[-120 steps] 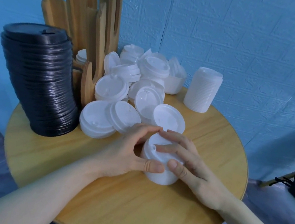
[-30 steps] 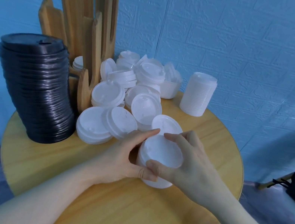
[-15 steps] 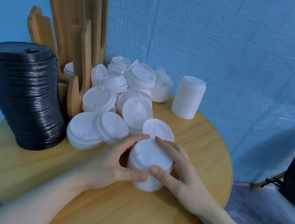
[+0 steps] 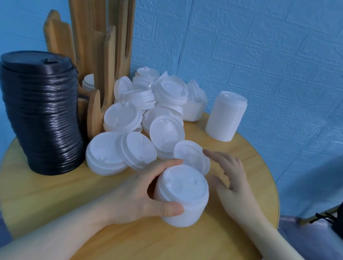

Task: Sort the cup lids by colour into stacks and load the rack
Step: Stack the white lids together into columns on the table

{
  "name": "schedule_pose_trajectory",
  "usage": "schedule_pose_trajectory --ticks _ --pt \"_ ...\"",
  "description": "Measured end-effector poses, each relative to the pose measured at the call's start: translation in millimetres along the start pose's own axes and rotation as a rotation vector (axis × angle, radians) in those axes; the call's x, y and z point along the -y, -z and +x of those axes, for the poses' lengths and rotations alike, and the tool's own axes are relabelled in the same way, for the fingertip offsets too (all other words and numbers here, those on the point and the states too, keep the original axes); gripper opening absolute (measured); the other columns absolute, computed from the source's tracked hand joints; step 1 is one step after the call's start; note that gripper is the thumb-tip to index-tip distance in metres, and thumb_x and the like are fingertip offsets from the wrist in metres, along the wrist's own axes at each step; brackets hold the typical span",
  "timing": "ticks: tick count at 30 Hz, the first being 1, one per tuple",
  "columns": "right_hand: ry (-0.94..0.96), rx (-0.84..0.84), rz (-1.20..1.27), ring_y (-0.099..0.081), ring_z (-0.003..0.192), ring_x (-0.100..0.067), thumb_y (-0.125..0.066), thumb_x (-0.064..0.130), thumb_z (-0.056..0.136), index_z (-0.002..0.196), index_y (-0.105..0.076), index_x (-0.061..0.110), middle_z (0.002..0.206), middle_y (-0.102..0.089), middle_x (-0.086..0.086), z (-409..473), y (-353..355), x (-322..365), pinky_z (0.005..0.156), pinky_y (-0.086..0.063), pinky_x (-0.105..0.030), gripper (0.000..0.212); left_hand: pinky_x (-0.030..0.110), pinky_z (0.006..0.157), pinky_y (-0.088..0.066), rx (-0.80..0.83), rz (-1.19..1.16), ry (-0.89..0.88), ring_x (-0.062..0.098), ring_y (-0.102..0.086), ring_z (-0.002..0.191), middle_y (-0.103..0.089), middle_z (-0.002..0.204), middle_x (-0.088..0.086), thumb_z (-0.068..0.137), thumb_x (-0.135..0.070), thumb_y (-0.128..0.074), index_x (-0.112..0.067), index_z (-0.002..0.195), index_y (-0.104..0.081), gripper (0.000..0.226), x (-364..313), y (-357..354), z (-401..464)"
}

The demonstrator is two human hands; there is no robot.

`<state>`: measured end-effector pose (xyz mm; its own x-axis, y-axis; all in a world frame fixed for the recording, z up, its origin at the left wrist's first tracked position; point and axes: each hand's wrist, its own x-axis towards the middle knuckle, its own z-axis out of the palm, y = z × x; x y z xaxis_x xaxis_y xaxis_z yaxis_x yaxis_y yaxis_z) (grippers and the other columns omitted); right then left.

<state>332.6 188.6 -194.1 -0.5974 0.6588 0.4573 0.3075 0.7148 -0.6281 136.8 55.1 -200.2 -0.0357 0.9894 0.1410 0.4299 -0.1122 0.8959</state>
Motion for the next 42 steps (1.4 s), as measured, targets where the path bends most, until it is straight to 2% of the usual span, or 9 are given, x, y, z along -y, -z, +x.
schedule_pose_trajectory --ticks 2,6,11,15,22,29,32,37,42 --pt "-0.013 0.123 -0.207 -0.031 0.126 -0.004 -0.057 0.003 0.085 0.125 -0.055 0.043 0.134 -0.047 0.018 9.1 -0.3 -11.6 0.105 -0.021 -0.035 0.056 0.004 0.099 -0.034 -0.013 0.0 0.0 -0.018 -0.038 0.127 -0.044 0.139 -0.032 0.057 -0.062 -0.075 -0.052 0.136 -0.039 0.088 -0.4 -0.3 0.1" --pt "0.094 0.081 -0.295 -0.039 0.122 -0.004 -0.052 0.041 0.082 0.105 -0.072 0.036 0.12 -0.058 0.02 10.5 -8.7 -21.6 0.092 -0.02 -0.028 0.031 0.008 0.101 -0.036 -0.035 -0.009 0.003 -0.017 -0.039 0.126 -0.044 0.137 -0.03 0.057 -0.061 -0.073 -0.053 0.133 -0.038 0.084 -0.4 -0.3 0.5" --pt "0.201 -0.141 -0.297 -0.052 0.1 -0.004 -0.067 0.023 0.083 0.086 -0.075 0.024 0.093 -0.064 0.021 8.0 -5.6 -17.2 0.084 -0.032 -0.027 0.009 -0.001 0.096 -0.032 -0.034 -0.007 0.002 -0.021 -0.036 0.124 -0.041 0.136 -0.03 0.058 -0.062 -0.071 -0.054 0.129 -0.035 0.08 -1.6 0.0 0.9" --pt "-0.048 -0.254 0.053 -0.054 0.082 -0.007 -0.069 0.012 0.088 0.083 -0.067 0.033 0.084 -0.066 0.012 2.6 -1.2 -8.7 0.075 -0.042 -0.027 0.021 -0.003 0.098 -0.027 -0.04 -0.008 -0.009 -0.022 -0.032 0.128 -0.038 0.141 -0.031 0.06 -0.062 -0.073 -0.056 0.134 -0.029 0.086 -0.4 0.2 1.2" --pt "-0.318 -0.32 0.77 -0.056 0.068 -0.011 -0.063 0.023 0.082 0.096 -0.068 0.011 0.074 -0.068 0.003 5.9 12.7 5.3 0.063 -0.046 -0.023 0.019 -0.006 0.095 -0.026 -0.053 -0.017 -0.01 -0.026 -0.029 0.127 -0.036 0.143 -0.031 0.064 -0.055 -0.077 -0.049 0.142 -0.026 0.094 0.2 0.1 1.1" --pt "-0.566 -0.077 1.335 -0.055 0.054 -0.007 -0.052 0.012 0.084 0.109 -0.063 0.009 0.072 -0.064 0.003 4.9 15.5 25.3 0.045 -0.044 -0.019 0.028 -0.001 0.099 -0.028 -0.065 -0.029 -0.024 -0.026 -0.03 0.127 -0.036 0.142 -0.028 0.066 -0.051 -0.079 -0.051 0.142 -0.02 0.097 -0.8 -0.7 2.0" --pt "-0.699 0.019 1.26 -0.054 0.053 -0.01 -0.058 0.012 0.081 0.123 -0.059 0.005 0.077 -0.064 -0.001 6.2 15.4 28.4 0.041 -0.042 -0.02 0.042 0.015 0.112 -0.028 -0.051 -0.004 -0.054 -0.01 -0.034 0.137 -0.04 0.145 -0.02 0.066 -0.059 -0.076 -0.069 0.142 -0.009 0.101 0.3 -0.3 2.9" --pt "-0.752 0.027 1.004 -0.054 0.06 -0.015 -0.056 0.02 0.092 0.123 -0.062 0.002 0.078 -0.063 -0.006 6.6 8.2 33.7 0.049 -0.043 -0.025 0.036 0.002 0.105 -0.023 -0.051 0.047 -0.081 -0.015 -0.031 0.133 -0.04 0.141 -0.02 0.071 -0.056 -0.075 -0.074 0.134 -0.024 0.083 1.1 0.9 2.7" --pt "-0.585 0.043 0.324 -0.059 0.081 -0.008 -0.038 0.075 0.078 0.103 -0.071 0.03 0.103 -0.065 0.008 2.6 14.0 60.5 0.07 -0.041 -0.024 0.061 0.0 0.102 -0.026 -0.065 0.052 -0.089 -0.015 -0.035 0.129 -0.042 0.137 -0.019 0.068 -0.057 -0.075 -0.069 0.13 -0.034 0.075 1.2 -1.0 3.7"
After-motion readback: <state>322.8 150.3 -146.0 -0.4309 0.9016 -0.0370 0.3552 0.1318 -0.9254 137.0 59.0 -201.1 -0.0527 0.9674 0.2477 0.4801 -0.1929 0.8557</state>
